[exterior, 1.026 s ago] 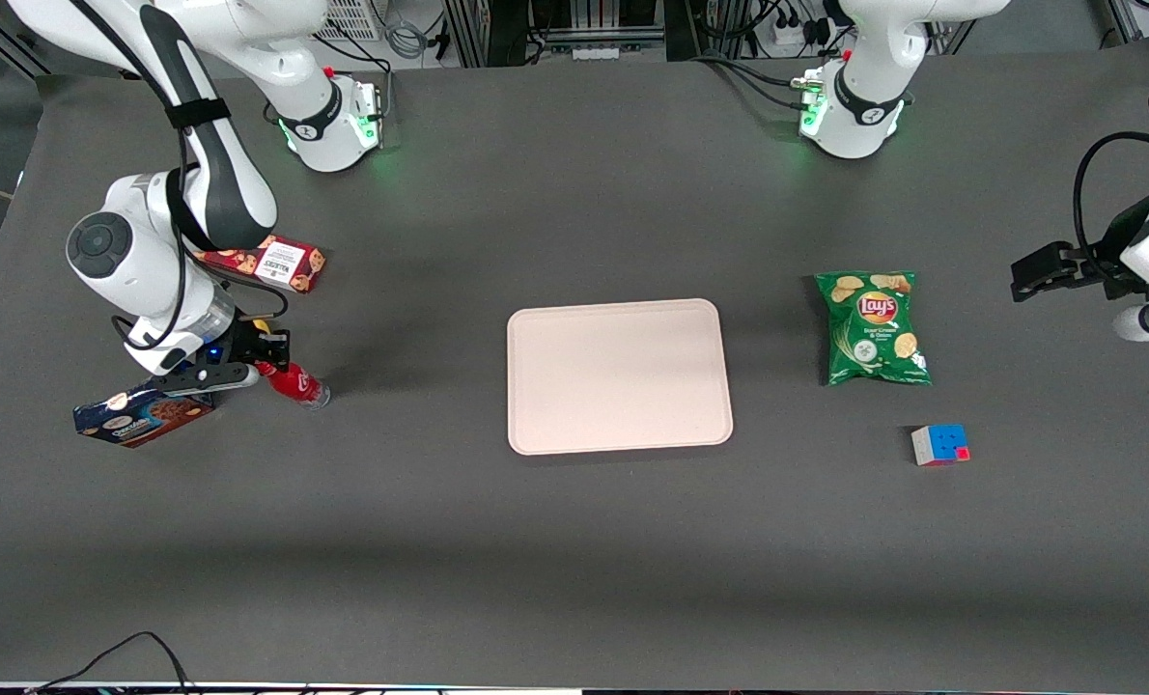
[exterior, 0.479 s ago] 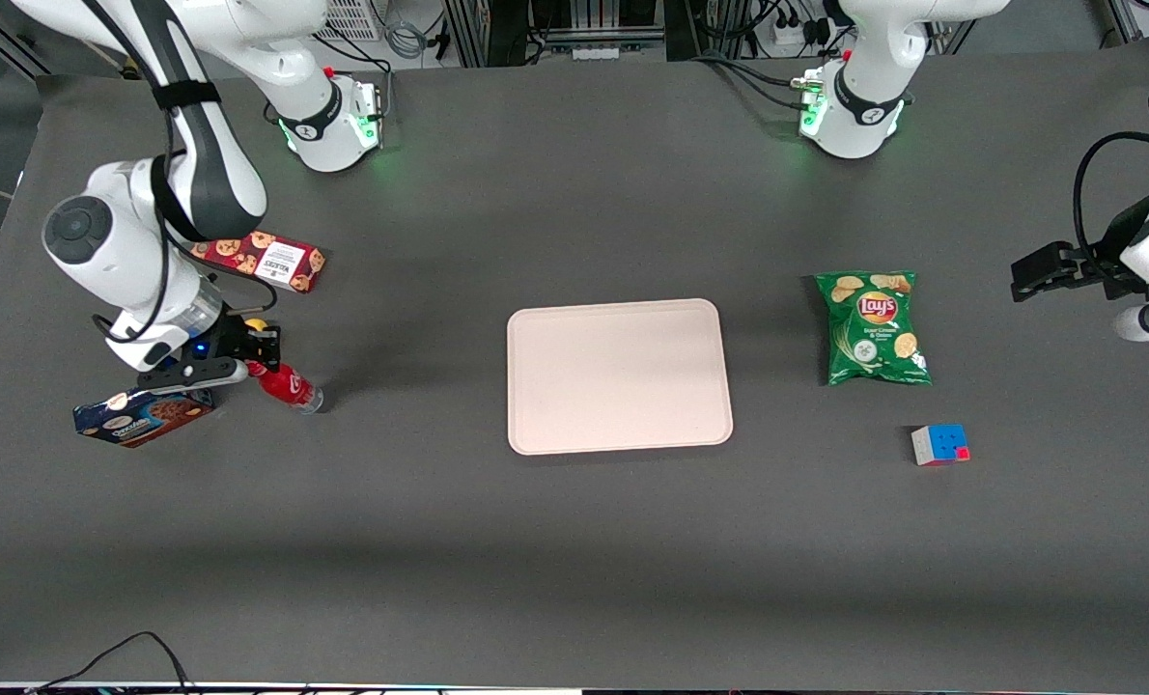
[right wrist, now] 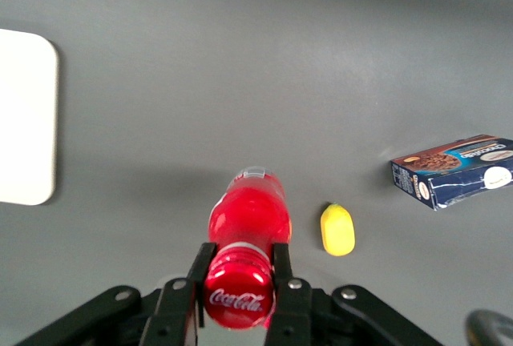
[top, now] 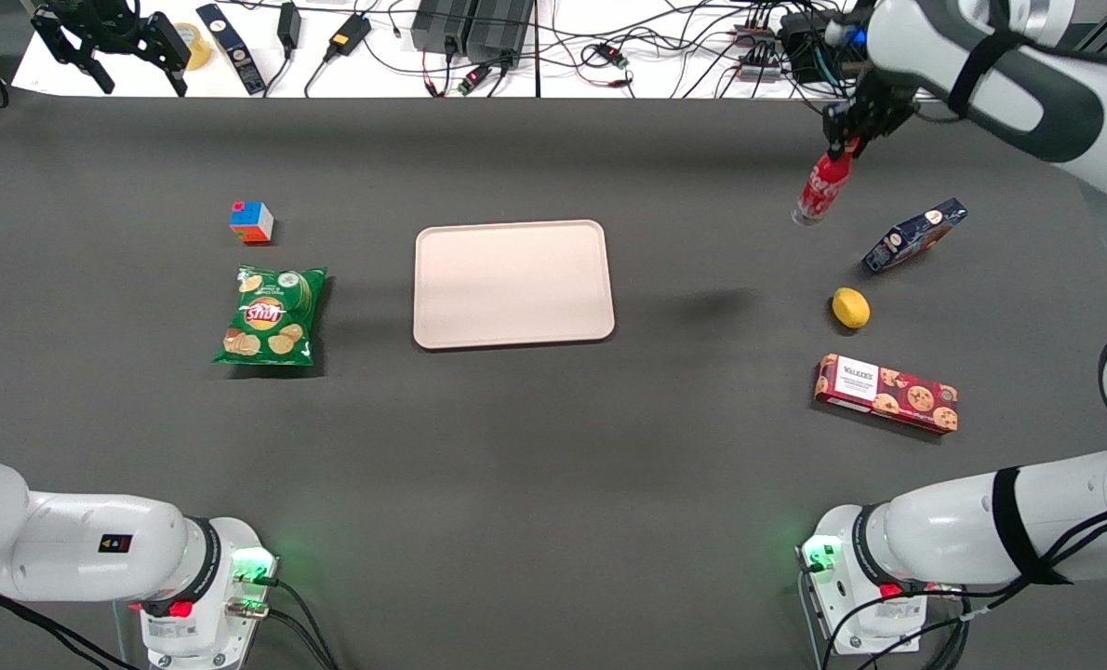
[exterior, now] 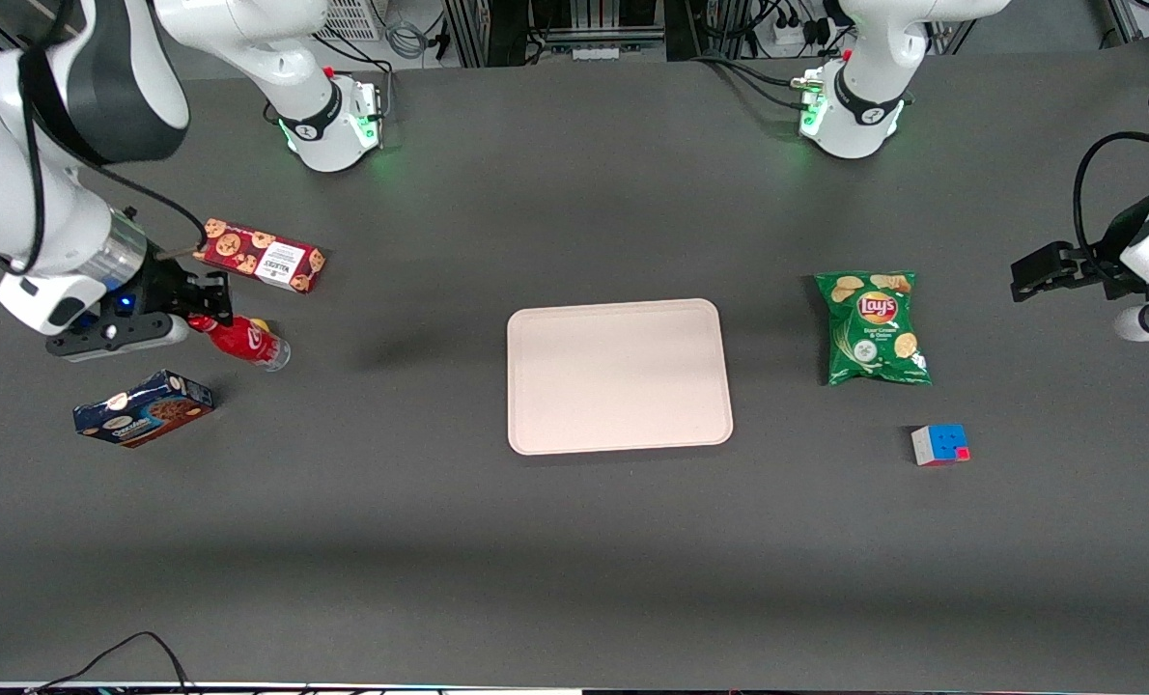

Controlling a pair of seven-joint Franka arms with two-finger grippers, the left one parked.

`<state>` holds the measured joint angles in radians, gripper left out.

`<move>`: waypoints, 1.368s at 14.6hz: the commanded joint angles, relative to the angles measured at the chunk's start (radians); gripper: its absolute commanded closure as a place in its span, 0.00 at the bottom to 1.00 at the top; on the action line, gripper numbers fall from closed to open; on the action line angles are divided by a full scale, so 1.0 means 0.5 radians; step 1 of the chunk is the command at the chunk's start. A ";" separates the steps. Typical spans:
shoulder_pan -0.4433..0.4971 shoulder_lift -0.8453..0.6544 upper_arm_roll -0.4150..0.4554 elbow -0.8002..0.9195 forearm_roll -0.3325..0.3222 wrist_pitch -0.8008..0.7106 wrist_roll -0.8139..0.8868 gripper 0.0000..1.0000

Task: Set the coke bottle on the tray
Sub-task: 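Lift the held bottle and carry it over the white tray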

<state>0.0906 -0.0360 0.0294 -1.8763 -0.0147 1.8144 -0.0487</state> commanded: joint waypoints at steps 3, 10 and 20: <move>0.030 0.154 0.370 0.586 -0.004 -0.367 0.556 1.00; 0.398 0.758 0.576 1.169 -0.035 -0.417 1.492 1.00; 0.629 1.314 0.708 1.133 -0.470 0.126 2.205 1.00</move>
<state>0.3990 0.5700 0.3561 -1.3182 -0.1596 1.8428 0.9761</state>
